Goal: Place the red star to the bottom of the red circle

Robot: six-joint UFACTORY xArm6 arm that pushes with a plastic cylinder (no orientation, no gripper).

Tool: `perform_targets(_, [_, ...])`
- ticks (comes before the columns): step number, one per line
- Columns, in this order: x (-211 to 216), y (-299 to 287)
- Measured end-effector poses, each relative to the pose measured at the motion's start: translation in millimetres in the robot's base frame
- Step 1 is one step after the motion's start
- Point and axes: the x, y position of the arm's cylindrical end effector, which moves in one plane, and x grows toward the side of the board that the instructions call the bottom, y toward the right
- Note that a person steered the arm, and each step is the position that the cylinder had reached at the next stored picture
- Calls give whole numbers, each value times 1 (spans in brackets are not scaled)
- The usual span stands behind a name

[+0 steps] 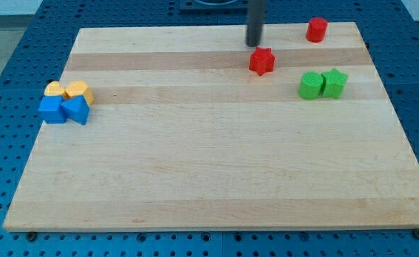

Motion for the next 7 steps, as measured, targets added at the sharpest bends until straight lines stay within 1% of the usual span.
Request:
perform_targets(1, [19,-60])
perform_targets(2, [67,-71])
perform_targets(3, [89,-32])
perform_targets(4, [77,42])
perform_targets(5, [56,98])
perform_targets(6, [55,116])
perform_targets(7, [59,116])
